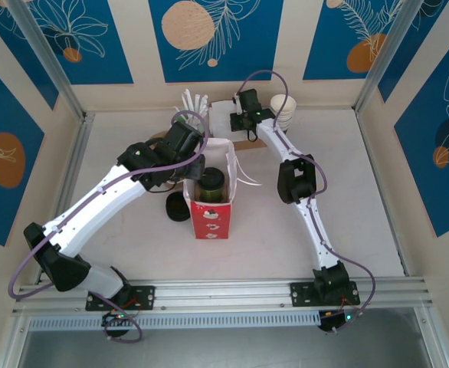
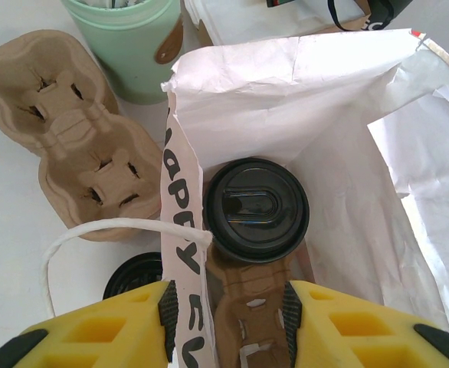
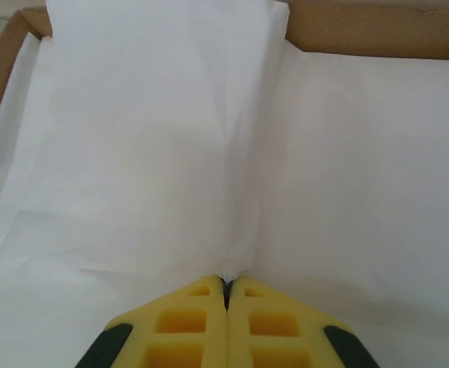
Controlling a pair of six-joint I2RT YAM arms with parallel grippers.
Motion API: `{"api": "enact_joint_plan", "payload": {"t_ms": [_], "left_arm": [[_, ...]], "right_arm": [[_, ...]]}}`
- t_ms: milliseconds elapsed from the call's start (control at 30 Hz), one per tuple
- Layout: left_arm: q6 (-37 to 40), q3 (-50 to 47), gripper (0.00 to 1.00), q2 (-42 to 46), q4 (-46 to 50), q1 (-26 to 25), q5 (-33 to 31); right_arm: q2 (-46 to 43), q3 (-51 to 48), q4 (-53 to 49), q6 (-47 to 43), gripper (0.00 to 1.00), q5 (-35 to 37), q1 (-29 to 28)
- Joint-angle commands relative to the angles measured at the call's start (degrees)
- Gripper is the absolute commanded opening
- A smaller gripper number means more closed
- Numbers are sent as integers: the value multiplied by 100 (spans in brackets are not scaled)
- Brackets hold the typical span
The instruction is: Pack the takeout coffee
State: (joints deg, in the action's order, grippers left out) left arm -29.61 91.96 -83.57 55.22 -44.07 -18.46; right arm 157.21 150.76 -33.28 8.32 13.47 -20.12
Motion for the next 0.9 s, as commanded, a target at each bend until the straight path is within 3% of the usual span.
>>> {"api": "enact_joint_plan", "payload": {"t_ms": [0, 400, 600, 867], "left_arm": [[69, -4, 42, 170, -12, 64, -52], [200, 392, 45, 90, -65, 74, -69], [261, 623, 55, 125, -47, 80, -61], [437, 984, 59, 215, -13, 101, -162]], "right_arm": [[-554, 252, 76, 38, 2, -99, -26], [-1814, 250, -652, 312, 0, -72, -230], [-2589, 237, -1100, 497, 0, -143, -331], [-3729, 200, -2107, 1449, 0, -372, -436]]}}
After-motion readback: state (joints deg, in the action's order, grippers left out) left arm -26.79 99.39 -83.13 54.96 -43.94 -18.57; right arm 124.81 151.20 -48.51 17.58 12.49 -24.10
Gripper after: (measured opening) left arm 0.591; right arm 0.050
